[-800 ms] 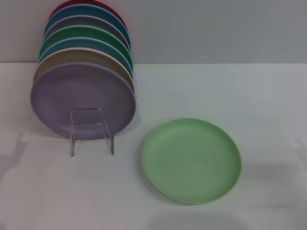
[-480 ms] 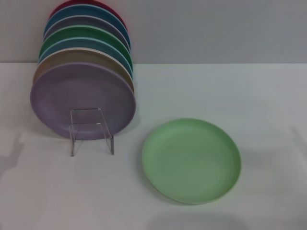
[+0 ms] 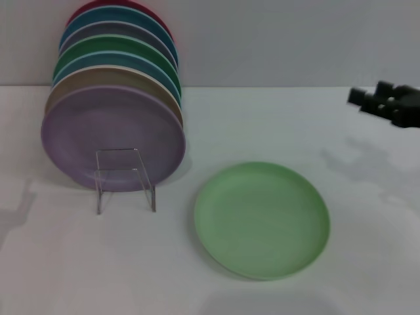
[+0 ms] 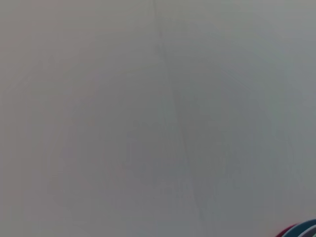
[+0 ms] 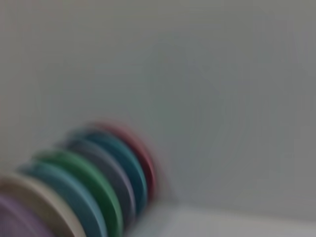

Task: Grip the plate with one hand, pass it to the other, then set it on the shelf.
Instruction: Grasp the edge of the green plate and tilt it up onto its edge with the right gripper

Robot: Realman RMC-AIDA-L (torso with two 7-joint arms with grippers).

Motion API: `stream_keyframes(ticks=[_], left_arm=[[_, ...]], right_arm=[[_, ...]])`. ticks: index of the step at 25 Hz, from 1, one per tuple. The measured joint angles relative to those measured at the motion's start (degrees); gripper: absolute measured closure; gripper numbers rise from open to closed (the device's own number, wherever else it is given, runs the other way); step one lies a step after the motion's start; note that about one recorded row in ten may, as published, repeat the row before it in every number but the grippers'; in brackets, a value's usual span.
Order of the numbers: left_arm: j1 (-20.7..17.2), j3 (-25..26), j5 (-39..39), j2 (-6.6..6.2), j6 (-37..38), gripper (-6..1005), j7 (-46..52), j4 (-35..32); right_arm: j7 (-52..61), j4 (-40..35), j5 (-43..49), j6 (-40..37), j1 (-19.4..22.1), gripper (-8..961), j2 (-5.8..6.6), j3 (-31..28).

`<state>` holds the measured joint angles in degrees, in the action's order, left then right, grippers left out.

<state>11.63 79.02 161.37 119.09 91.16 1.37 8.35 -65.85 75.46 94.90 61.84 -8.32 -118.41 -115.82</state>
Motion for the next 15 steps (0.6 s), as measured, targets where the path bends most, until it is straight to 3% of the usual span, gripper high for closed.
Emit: stream_keyframes(ticks=[2,5,9,15], left_arm=[[0.13,-0.01,0.0,0.0,-0.16,217,1.26,0.04],[0.25,-0.01,0.0,0.0,-0.25,217,1.97,0.07],[0.39,0.0,0.03,0.0,-0.43,217,2.91,0.09],[0.44,-0.01,0.15,0.0,-1.16,218,2.99,0.08]], right_arm=[[13.7,5.99,16.35,1.84,-2.95,188,-0.28,0.25],[24.9,8.02,30.5,6.71,-7.48,189,-0.17,0.13],[29.32,6.75,38.0,12.68,-12.64,191,0.59,-0.16],[32.89,4.49,46.25,16.08,-17.53,192,0.36,0.35]])
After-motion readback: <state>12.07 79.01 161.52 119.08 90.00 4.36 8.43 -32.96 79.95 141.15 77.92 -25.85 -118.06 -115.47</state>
